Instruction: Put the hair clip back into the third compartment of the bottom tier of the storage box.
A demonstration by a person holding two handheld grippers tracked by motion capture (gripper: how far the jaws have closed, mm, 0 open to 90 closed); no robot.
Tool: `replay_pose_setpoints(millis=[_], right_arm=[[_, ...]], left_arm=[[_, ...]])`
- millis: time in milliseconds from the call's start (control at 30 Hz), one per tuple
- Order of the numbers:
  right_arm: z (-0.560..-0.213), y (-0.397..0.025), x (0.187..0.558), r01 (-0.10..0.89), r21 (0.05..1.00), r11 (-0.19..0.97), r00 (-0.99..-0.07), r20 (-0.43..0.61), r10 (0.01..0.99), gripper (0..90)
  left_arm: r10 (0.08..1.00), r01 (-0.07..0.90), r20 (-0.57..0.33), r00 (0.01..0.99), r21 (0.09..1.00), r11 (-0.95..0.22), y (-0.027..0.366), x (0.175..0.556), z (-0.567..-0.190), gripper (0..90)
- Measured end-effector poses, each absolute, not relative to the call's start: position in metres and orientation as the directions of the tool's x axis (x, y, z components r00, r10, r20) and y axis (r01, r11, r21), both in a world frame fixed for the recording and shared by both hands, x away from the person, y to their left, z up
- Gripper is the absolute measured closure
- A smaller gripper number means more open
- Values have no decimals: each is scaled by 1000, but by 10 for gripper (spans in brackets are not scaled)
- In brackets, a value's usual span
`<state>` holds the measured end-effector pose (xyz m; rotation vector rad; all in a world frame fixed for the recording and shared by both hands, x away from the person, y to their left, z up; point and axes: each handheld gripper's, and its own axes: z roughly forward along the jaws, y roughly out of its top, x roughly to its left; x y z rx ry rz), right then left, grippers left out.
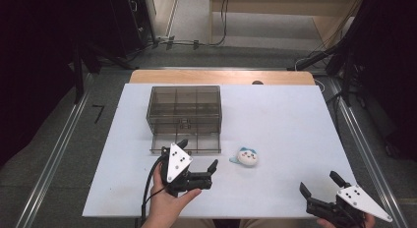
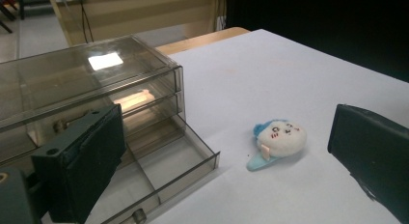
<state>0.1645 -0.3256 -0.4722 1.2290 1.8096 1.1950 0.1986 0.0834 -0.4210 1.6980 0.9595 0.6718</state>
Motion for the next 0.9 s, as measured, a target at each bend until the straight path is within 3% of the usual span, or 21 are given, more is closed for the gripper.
replay_pose_setpoints(millis=[900], right_arm=[[-473,-326,165,356,921,158,-363,-19,932,0]], left_arm=[[813,302,-44,580,939,-165,26,236,-401,12]])
